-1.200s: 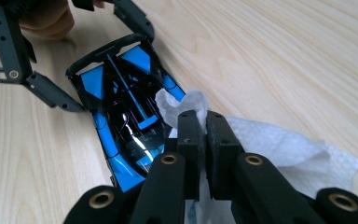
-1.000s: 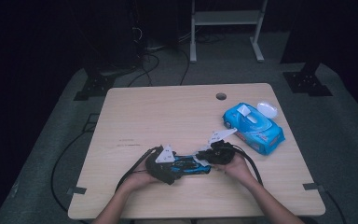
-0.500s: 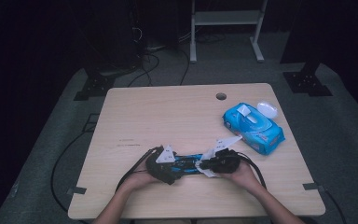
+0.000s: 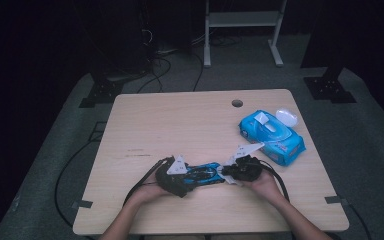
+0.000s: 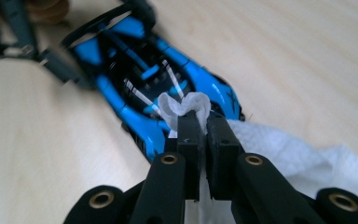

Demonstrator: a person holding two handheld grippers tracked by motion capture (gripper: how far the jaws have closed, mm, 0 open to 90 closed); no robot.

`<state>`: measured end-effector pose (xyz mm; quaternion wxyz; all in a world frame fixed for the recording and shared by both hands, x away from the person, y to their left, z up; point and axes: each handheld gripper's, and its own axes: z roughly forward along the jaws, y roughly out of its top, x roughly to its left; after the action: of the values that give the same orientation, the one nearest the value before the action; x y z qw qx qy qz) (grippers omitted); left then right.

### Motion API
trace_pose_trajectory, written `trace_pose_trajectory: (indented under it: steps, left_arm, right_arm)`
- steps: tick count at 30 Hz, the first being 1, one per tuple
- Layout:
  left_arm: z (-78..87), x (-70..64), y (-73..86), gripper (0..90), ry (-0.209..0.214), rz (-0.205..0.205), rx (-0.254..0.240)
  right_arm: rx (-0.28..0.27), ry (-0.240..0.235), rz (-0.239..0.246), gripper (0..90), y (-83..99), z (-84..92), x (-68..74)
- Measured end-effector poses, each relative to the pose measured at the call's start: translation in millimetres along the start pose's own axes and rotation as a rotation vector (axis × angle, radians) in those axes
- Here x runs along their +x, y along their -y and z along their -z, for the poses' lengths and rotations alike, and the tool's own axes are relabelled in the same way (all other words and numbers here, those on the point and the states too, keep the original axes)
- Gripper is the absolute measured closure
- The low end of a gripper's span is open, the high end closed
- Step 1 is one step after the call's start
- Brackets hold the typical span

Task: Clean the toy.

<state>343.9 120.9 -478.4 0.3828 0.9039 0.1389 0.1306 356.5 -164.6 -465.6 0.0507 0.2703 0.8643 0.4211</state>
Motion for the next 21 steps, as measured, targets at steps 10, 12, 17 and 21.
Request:
trace_pose_trajectory:
  steps: [10, 12, 17, 21]
  left_arm:
    - [1.7, 1.4, 1.0, 19.7, 0.008, -0.009, 0.0]
    - [2.1, 1.6, 1.1, 19.6, 0.008, -0.011, 0.004]
    - [1.2, 4.4, 1.6, 19.6, 0.027, -0.001, -0.002]
    - [0.9, 4.0, 0.9, 19.6, 0.024, 0.006, 0.002]
  right_arm:
    - [-0.036, 0.018, -0.022, 84.5, -27.7, -22.2, -9.3]
    - [-0.022, 0.031, -0.021, 84.4, -21.8, -17.8, -11.2]
    - [-0.012, 0.02, -0.043, 84.4, -3.1, -1.0, -9.6]
    - [-0.014, -0.048, -0.015, 84.4, -7.9, -7.1, 4.3]
